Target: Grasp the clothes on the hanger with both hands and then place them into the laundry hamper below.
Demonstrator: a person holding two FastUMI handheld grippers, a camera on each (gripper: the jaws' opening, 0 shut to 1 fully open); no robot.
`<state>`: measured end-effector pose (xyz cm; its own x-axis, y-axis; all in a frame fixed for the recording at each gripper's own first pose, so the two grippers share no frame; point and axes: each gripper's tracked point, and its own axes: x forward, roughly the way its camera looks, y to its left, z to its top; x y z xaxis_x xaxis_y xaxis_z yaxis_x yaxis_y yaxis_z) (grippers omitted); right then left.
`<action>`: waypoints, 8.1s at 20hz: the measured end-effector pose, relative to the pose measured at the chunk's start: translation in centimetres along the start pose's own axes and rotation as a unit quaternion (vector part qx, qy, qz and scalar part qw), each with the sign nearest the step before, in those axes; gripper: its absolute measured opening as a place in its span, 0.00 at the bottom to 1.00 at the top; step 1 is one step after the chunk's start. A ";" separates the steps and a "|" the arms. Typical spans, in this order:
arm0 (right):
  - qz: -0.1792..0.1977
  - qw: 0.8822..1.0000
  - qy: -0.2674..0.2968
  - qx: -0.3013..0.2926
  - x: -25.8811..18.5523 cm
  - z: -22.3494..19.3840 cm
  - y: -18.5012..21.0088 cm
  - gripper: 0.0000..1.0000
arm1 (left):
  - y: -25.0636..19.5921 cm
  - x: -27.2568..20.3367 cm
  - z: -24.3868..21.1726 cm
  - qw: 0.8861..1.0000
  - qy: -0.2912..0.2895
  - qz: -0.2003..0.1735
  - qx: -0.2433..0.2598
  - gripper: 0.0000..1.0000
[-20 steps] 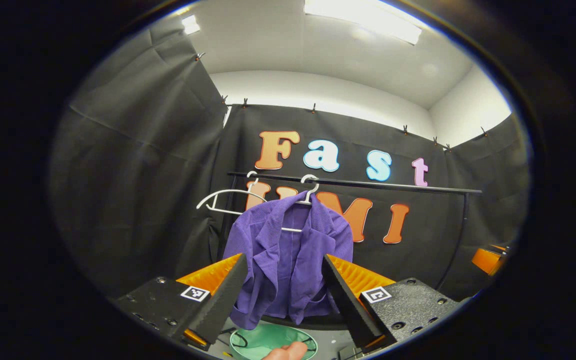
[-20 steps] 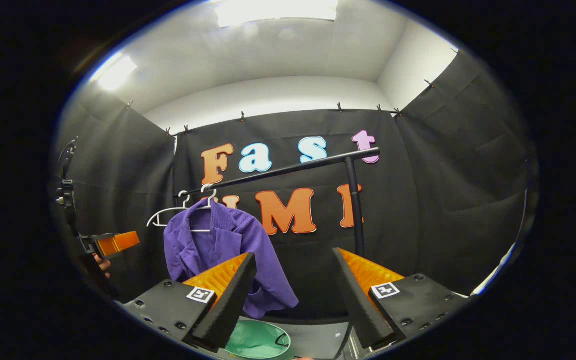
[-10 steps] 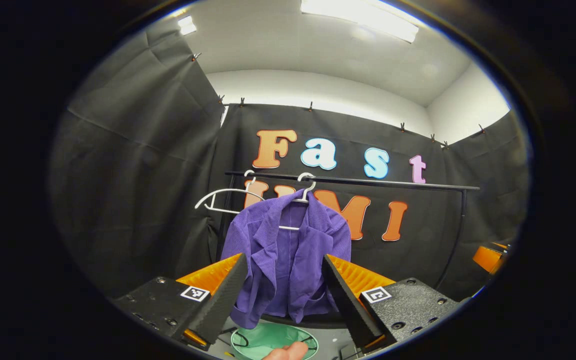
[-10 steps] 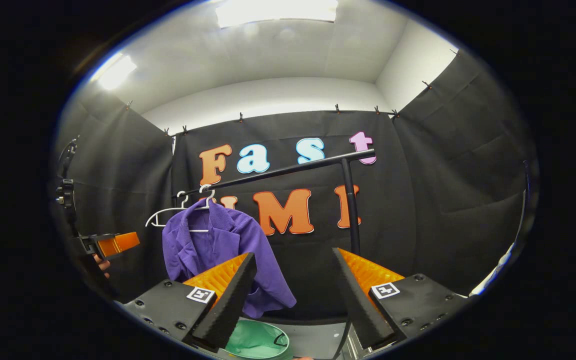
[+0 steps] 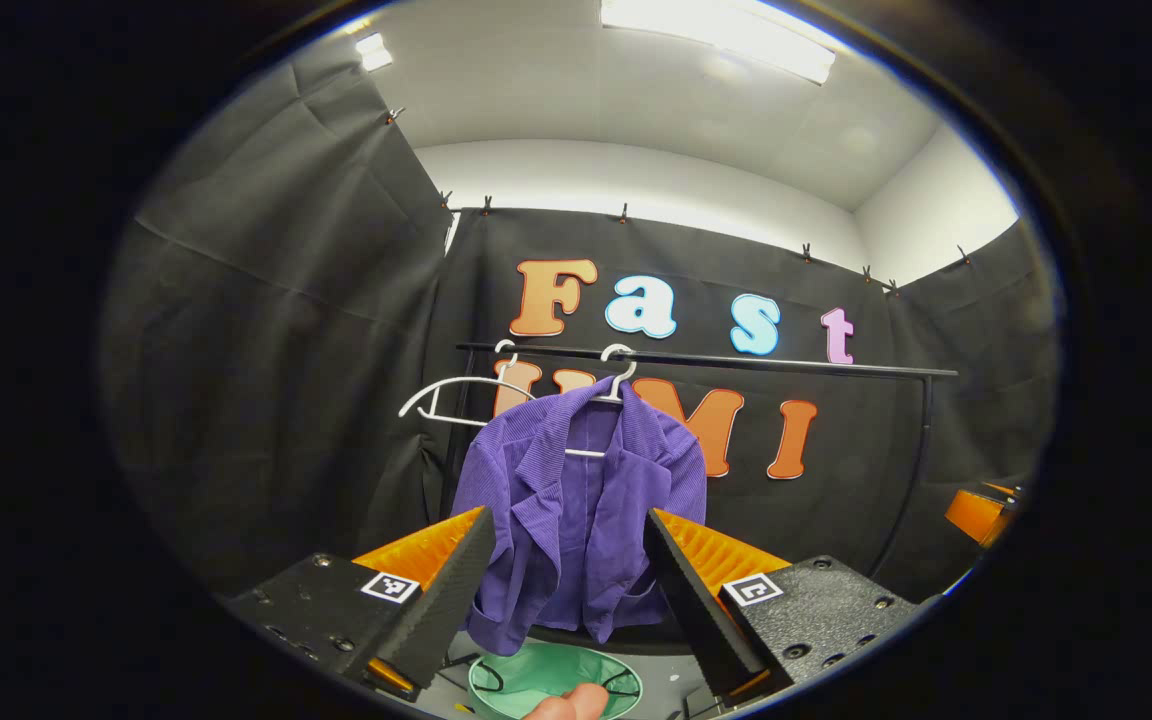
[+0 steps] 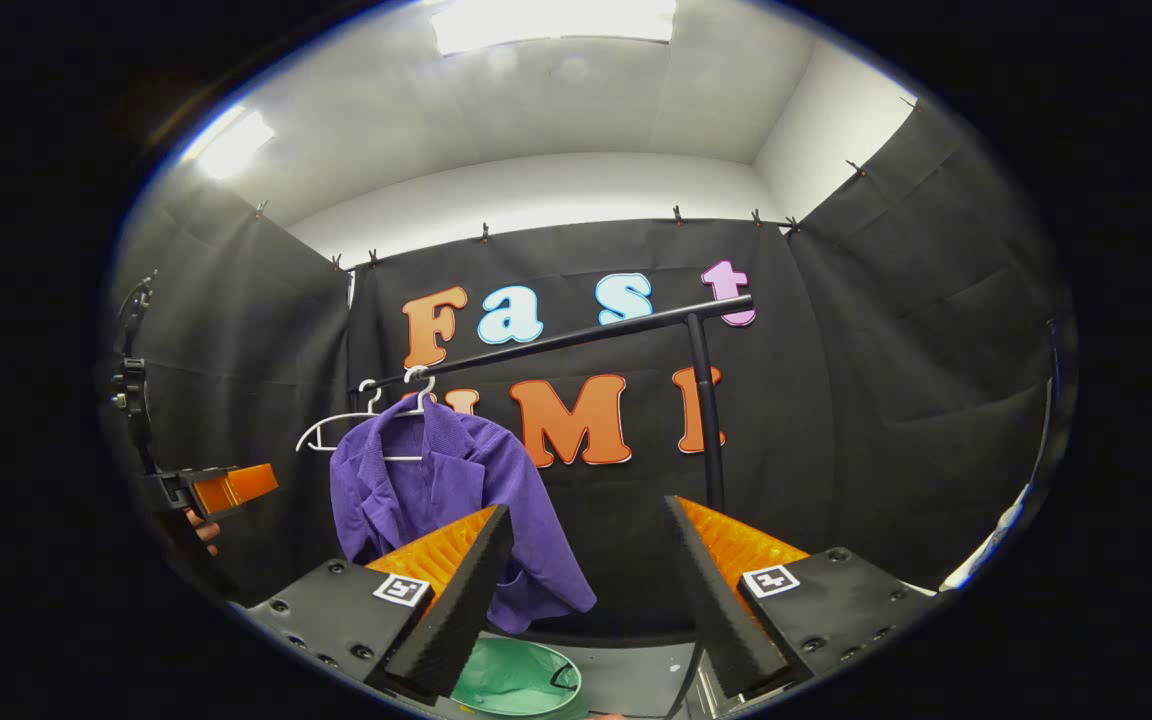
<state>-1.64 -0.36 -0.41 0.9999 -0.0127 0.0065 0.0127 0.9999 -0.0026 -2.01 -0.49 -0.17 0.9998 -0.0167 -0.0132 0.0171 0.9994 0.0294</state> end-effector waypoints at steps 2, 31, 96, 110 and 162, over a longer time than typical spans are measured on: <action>0.000 1.000 0.002 0.000 0.0 -0.1 -0.2 0.98 | 0.2 -0.2 0.0 1.000 0.001 0.003 0.001 0.95; 0.159 0.986 0.040 0.012 24.6 -11.2 17.3 0.98 | 4.7 15.8 -5.7 0.999 0.007 0.047 0.003 0.92; 0.000 0.995 -0.099 -0.033 49.1 -6.1 5.5 0.13 | 16.6 34.0 4.2 0.959 -0.103 0.212 0.156 0.04; 0.137 0.967 -0.017 0.216 54.3 -11.5 6.3 0.13 | 16.2 36.0 0.0 0.979 -0.128 0.157 0.010 0.04; 0.235 0.936 0.256 0.055 24.8 -31.9 24.5 0.13 | 5.1 20.3 -29.4 0.971 0.226 -0.060 -0.049 0.10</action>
<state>23.69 23.77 -32.20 0.7670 0.4578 -0.4495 -0.4022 0.8890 0.2191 17.96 5.15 -29.65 0.8829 -0.1398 -0.4483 0.1091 0.9896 -0.0938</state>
